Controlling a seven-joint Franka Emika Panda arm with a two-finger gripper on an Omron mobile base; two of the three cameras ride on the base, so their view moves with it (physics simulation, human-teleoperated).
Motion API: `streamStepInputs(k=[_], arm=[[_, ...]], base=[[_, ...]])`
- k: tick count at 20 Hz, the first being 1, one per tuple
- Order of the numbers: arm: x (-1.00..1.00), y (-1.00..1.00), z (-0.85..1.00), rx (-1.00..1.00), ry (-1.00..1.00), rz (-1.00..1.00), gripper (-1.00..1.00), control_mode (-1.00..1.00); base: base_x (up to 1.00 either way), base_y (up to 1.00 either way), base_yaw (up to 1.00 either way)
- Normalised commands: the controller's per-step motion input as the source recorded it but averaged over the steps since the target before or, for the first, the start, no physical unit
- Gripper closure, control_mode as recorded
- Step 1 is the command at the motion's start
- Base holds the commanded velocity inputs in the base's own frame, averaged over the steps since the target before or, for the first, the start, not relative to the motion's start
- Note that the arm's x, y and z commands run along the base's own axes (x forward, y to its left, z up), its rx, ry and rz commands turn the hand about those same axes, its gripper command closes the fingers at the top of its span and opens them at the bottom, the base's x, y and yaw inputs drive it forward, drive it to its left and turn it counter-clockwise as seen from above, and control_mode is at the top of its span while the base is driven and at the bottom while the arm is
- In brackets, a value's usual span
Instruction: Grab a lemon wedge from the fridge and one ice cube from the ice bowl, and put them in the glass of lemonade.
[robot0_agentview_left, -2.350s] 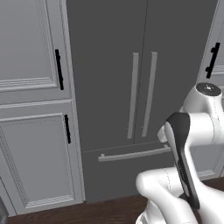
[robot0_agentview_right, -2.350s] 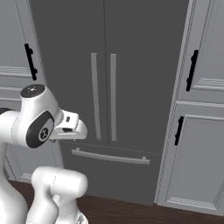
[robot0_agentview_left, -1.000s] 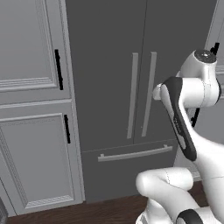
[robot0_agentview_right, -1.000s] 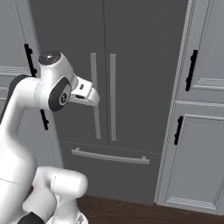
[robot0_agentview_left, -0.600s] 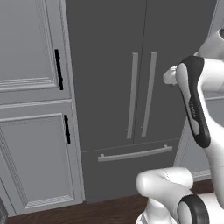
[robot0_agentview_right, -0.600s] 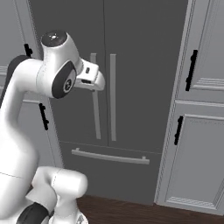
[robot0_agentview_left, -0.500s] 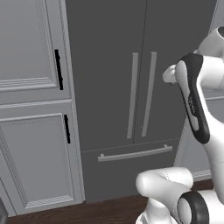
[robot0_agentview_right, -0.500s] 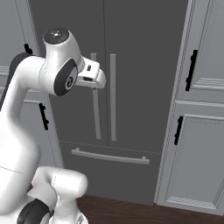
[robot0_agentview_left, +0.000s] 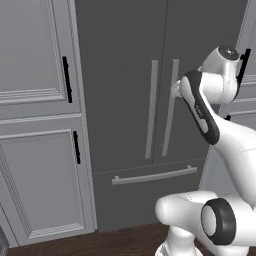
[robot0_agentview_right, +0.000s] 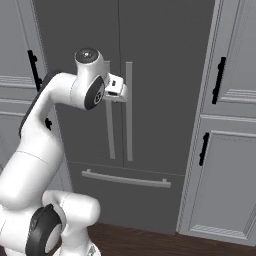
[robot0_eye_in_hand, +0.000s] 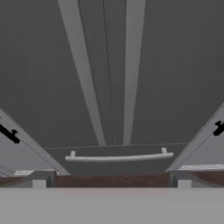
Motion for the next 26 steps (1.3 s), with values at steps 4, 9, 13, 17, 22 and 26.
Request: streamStepInputs(k=[4, 9, 13, 17, 22, 26], arm=[[0.70, 0.00, -0.32, -0.10, 0.00, 0.00, -1.00, -1.00], [0.50, -0.01, 0.00, -0.13, 0.00, 0.00, -1.00, -1.00], [0.46, -0.38, 0.00, 0.06, 0.00, 0.00, -1.00, -1.00], [0.71, -0.28, -0.20, 0.12, 0.00, 0.00, -1.00, -1.00], [0.53, 0.00, -0.17, 0.00, 0.00, 0.00, -1.00, -1.00], [0.67, 0.01, -0.32, 0.00, 0.00, 0.00, -1.00, -1.00]], base=[[0.00, 0.00, 0.00], [0.00, 0.00, 0.00], [0.00, 0.00, 0.00], [0.00, 0.00, 0.00], [0.00, 0.00, 0.00], [0.00, 0.00, 0.00]])
